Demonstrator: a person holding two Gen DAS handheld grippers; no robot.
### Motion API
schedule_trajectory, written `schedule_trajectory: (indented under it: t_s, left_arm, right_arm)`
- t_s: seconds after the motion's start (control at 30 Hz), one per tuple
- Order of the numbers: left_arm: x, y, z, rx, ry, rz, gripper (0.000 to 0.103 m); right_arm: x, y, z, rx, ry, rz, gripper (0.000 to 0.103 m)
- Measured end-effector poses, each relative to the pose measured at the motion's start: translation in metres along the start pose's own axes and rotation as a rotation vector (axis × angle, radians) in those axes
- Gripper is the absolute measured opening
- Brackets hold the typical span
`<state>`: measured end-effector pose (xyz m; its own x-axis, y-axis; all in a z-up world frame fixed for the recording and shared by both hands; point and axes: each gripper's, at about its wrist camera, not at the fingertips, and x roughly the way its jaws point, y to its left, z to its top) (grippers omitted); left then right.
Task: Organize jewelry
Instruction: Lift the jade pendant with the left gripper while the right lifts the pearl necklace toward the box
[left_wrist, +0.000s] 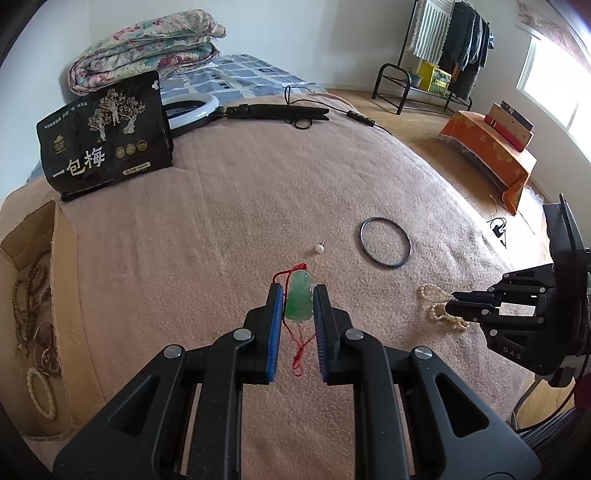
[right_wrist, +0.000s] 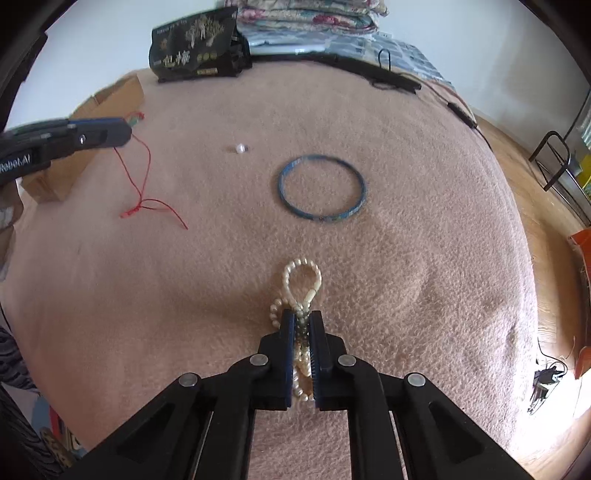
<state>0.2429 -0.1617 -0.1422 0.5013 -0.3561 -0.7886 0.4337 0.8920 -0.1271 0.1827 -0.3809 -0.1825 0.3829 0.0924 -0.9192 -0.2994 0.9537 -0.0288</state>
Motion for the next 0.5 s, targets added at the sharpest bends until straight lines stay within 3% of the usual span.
schedule_trajectory:
  t_s: [0.3, 0.5]
  left_arm:
    - [-0.049, 0.023, 0.011, -0.073, -0.100, -0.020, 0.015]
    - [-0.081, 0.046, 0.013, -0.110, -0.157, -0.005, 0.015]
  right_arm:
    - [-0.067, 0.003, 0.027, 0.085, -0.199, 0.073, 0.005]
    - [-0.097, 0.023, 0.042, 0.083, -0.285, 0.119, 0.005]
